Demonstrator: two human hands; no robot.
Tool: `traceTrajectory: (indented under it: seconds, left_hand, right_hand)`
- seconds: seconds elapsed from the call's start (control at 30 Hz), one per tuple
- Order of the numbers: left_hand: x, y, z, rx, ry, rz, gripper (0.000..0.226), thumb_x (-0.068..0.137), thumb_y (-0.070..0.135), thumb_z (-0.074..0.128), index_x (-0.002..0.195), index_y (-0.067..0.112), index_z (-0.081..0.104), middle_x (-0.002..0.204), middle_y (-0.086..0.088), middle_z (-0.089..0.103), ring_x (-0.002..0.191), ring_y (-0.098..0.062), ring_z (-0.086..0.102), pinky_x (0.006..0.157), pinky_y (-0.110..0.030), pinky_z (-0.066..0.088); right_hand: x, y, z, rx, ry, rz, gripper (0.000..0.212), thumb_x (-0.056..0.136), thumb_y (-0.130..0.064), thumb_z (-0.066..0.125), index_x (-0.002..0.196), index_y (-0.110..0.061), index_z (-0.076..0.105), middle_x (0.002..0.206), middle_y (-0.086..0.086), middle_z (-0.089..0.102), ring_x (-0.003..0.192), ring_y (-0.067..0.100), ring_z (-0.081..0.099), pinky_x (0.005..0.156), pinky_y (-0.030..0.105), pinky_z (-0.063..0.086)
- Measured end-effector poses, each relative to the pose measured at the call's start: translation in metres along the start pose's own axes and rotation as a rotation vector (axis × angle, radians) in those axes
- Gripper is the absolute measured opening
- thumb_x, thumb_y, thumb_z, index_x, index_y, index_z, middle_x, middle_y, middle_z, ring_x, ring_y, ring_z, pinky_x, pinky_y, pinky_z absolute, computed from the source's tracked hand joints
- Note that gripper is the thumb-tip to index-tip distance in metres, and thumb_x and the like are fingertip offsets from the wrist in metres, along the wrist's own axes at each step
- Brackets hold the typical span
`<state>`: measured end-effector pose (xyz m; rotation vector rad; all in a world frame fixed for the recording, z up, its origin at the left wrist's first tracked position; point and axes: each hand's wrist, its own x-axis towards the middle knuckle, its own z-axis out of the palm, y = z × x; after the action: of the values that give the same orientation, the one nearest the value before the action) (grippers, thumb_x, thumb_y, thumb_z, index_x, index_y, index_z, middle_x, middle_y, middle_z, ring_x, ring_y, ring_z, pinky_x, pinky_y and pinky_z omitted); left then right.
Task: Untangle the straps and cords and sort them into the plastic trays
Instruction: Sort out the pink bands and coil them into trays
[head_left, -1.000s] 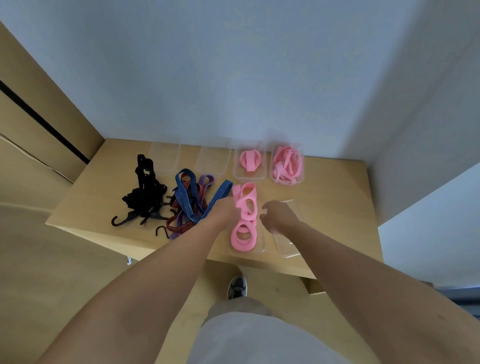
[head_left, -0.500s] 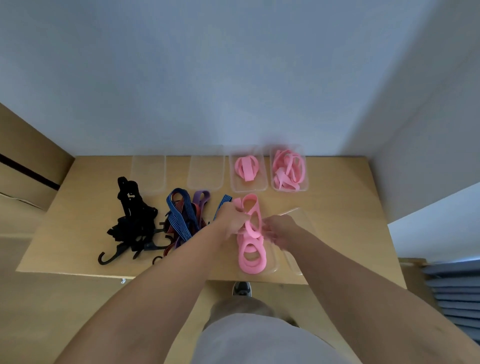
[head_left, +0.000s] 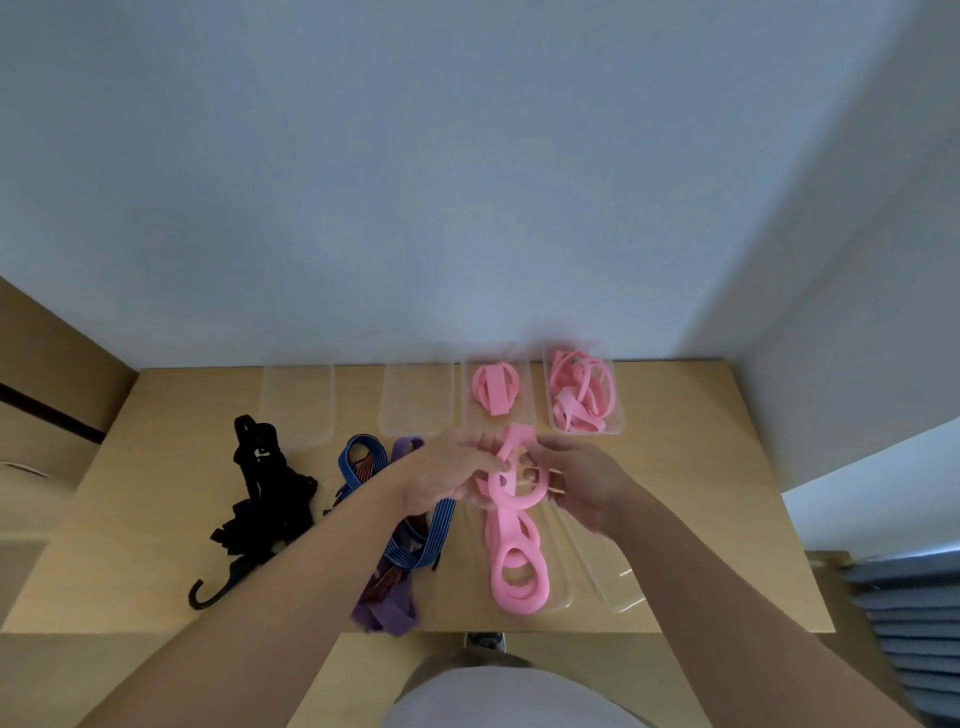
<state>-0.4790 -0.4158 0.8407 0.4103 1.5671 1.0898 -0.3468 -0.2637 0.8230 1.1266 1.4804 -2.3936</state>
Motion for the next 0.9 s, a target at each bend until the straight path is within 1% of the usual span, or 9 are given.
traceTrajectory:
  seconds: [0.1,0.2,0.33,0.4,0.53,0.6,0.7,0.83,0.9]
  left_hand:
    - [-0.009,0.011,-0.004,0.023,0.078,0.087,0.021,0.100,0.022,0.065,0.117,0.014,0.074,0.112,-0.016,0.074,0.107,-0.033,0.072,0.093,-0.051,0.059]
    - [-0.017,0.022,-0.006,0.081,0.201,0.182,0.018,0.099,0.022,0.067,0.110,0.012,0.077,0.104,-0.009,0.078,0.099,-0.028,0.075,0.092,-0.050,0.060]
    - [-0.032,0.035,-0.005,0.129,0.193,0.245,0.015,0.097,0.019,0.068,0.106,0.012,0.078,0.100,-0.005,0.079,0.095,-0.024,0.076,0.085,-0.042,0.062]
    - [-0.039,0.038,-0.004,0.162,0.178,0.265,0.014,0.096,0.018,0.070,0.106,0.012,0.078,0.100,-0.005,0.079,0.095,-0.025,0.075,0.084,-0.043,0.062]
    - [-0.051,0.047,0.000,0.186,0.183,0.301,0.012,0.092,0.013,0.074,0.103,0.011,0.078,0.097,-0.009,0.078,0.092,-0.030,0.075,0.085,-0.047,0.062]
    - [-0.058,0.054,0.002,0.205,0.199,0.330,0.011,0.092,0.012,0.075,0.102,0.009,0.077,0.096,-0.011,0.078,0.089,-0.030,0.075,0.082,-0.045,0.063]
    - [-0.069,0.066,0.003,0.226,0.204,0.373,0.010,0.092,0.010,0.074,0.100,0.006,0.077,0.093,-0.011,0.078,0.085,-0.028,0.076,0.077,-0.039,0.063]
    - [-0.083,0.082,0.001,0.259,0.205,0.412,0.009,0.092,0.011,0.074,0.100,0.008,0.077,0.092,-0.008,0.078,0.085,-0.026,0.076,0.075,-0.036,0.063]
    - [-0.088,0.087,0.001,0.276,0.224,0.425,0.009,0.091,0.012,0.075,0.099,0.009,0.077,0.094,-0.007,0.077,0.086,-0.025,0.076,0.078,-0.040,0.064]
  right_hand:
    - [-0.008,-0.010,0.009,-0.055,-0.093,-0.064,0.022,0.096,-0.012,0.064,0.114,-0.017,0.076,0.095,0.006,0.072,0.079,0.017,0.060,0.078,0.031,0.046]
    - [-0.014,-0.019,0.017,-0.093,-0.123,-0.113,0.023,0.093,-0.011,0.067,0.113,-0.016,0.076,0.100,0.012,0.071,0.085,0.020,0.061,0.087,0.036,0.046]
    - [-0.025,-0.030,0.023,-0.116,-0.109,-0.176,0.021,0.092,-0.022,0.071,0.110,-0.013,0.077,0.110,0.020,0.072,0.092,0.024,0.064,0.088,0.040,0.050]
    - [-0.033,-0.035,0.024,-0.126,-0.106,-0.216,0.022,0.090,-0.027,0.072,0.106,-0.012,0.078,0.112,0.021,0.071,0.093,0.024,0.065,0.087,0.041,0.052]
    - [-0.050,-0.045,0.026,-0.140,-0.069,-0.304,0.014,0.091,-0.022,0.071,0.098,-0.013,0.080,0.101,0.010,0.075,0.091,0.024,0.068,0.081,0.036,0.055]
    - [-0.057,-0.049,0.028,-0.175,-0.040,-0.369,0.015,0.090,-0.023,0.073,0.098,-0.013,0.080,0.109,0.008,0.075,0.105,0.026,0.069,0.093,0.041,0.053]
    - [-0.070,-0.058,0.032,-0.242,-0.030,-0.448,0.013,0.090,-0.024,0.073,0.095,-0.016,0.081,0.125,-0.009,0.069,0.124,0.004,0.058,0.100,0.031,0.046]
    - [-0.088,-0.073,0.040,-0.219,-0.085,-0.503,0.013,0.093,-0.015,0.068,0.096,-0.008,0.080,0.105,0.000,0.077,0.103,0.014,0.071,0.082,0.016,0.051]
    - [-0.092,-0.078,0.043,-0.248,-0.074,-0.532,0.013,0.093,-0.016,0.069,0.096,-0.009,0.080,0.101,0.004,0.078,0.100,0.019,0.071,0.084,0.018,0.052]
